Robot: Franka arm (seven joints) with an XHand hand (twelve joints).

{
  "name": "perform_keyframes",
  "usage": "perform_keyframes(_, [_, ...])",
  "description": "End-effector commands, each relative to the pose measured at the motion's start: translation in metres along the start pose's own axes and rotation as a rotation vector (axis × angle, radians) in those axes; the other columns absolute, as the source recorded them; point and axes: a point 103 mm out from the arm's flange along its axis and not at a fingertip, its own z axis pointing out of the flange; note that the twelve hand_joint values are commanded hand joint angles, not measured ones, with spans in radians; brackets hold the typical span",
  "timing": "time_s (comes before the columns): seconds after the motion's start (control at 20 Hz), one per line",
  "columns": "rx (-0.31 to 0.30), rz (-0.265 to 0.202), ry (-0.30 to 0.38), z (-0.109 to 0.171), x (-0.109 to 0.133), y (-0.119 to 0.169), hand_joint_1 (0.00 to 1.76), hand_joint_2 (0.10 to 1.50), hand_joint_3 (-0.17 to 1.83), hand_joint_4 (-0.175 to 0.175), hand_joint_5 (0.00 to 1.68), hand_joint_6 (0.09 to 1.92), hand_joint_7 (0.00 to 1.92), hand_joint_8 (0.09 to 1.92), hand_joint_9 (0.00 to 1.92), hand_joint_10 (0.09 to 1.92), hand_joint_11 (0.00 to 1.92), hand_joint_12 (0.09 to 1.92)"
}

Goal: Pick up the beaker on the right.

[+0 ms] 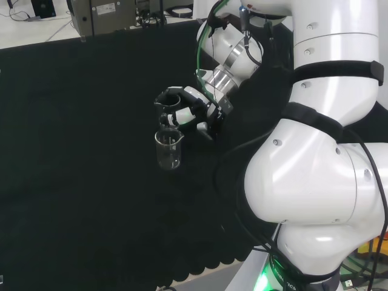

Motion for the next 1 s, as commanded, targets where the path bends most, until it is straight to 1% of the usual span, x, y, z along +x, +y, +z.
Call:
perform_keyframes(0.05, [-0.097, 0.061, 0.063, -0.005, 0.0, 0.003, 1.25, 0.82, 0.49, -0.109, 0.81, 1.19, 0.71, 1.04, 0.9, 0.67, 0.54, 1.17])
perform_keyframes(0.1, [-0.129, 0.075, 0.048, -0.008, 0.0, 0.002, 1.31, 0.9, 0.38, -0.114, 0.87, 1.21, 0.8, 1.11, 0.98, 0.7, 0.67, 1.1])
perform_keyframes(0.15, [-0.166, 0.084, 0.055, -0.011, -0.001, 0.001, 1.34, 0.93, 0.33, -0.114, 0.92, 1.21, 0.87, 1.14, 1.04, 0.71, 0.75, 1.04])
perform_keyframes(0.2, [-0.202, 0.089, 0.055, -0.016, 0.0, -0.001, 1.37, 0.85, 0.46, -0.116, 0.97, 1.19, 0.94, 1.14, 1.12, 0.73, 0.83, 0.97])
perform_keyframes(0.3, [-0.258, 0.074, 0.02, -0.026, 0.006, -0.003, 1.4, 0.68, 0.71, -0.13, 1.04, 1.13, 1.06, 1.09, 1.23, 0.72, 0.94, 0.87])
perform_keyframes(0.35, [-0.28, 0.055, -0.011, -0.034, 0.011, -0.004, 1.41, 0.62, 0.78, -0.139, 1.09, 1.07, 1.11, 1.05, 1.28, 0.68, 1.0, 0.84])
perform_keyframes(0.45, [-0.306, 0.02, -0.075, -0.051, 0.022, -0.006, 1.43, 0.56, 0.84, -0.156, 1.18, 0.93, 1.19, 0.95, 1.39, 0.52, 1.07, 0.77])
perform_keyframes(0.55, [-0.3, -0.013, -0.13, -0.068, 0.034, -0.006, 1.44, 0.53, 0.85, -0.167, 1.23, 0.84, 1.23, 0.89, 1.45, 0.41, 1.11, 0.74])
perform_keyframes(0.6, [-0.294, -0.025, -0.174, -0.076, 0.041, -0.008, 1.44, 0.52, 0.85, -0.171, 1.25, 0.82, 1.24, 0.87, 1.48, 0.37, 1.12, 0.73])
perform_keyframes(0.7, [-0.269, -0.035, -0.268, -0.092, 0.051, -0.012, 1.44, 0.51, 0.87, -0.175, 1.26, 0.79, 1.25, 0.85, 1.51, 0.31, 1.14, 0.72])
perform_keyframes(0.75, [-0.258, -0.031, -0.305, -0.099, 0.055, -0.014, 1.44, 0.5, 0.87, -0.175, 1.27, 0.79, 1.25, 0.85, 1.53, 0.28, 1.15, 0.71])
perform_keyframes(0.9, [-0.231, -0.019, -0.36, -0.113, 0.06, -0.024, 1.44, 0.47, 0.91, -0.175, 1.27, 0.78, 1.27, 0.83, 1.58, 0.26, 1.18, 0.71])
perform_keyframes(1.0, [-0.198, -0.003, -0.374, -0.119, 0.059, -0.032, 1.45, 0.44, 0.95, -0.175, 1.27, 0.77, 1.28, 0.83, 1.58, 0.32, 1.21, 0.72])
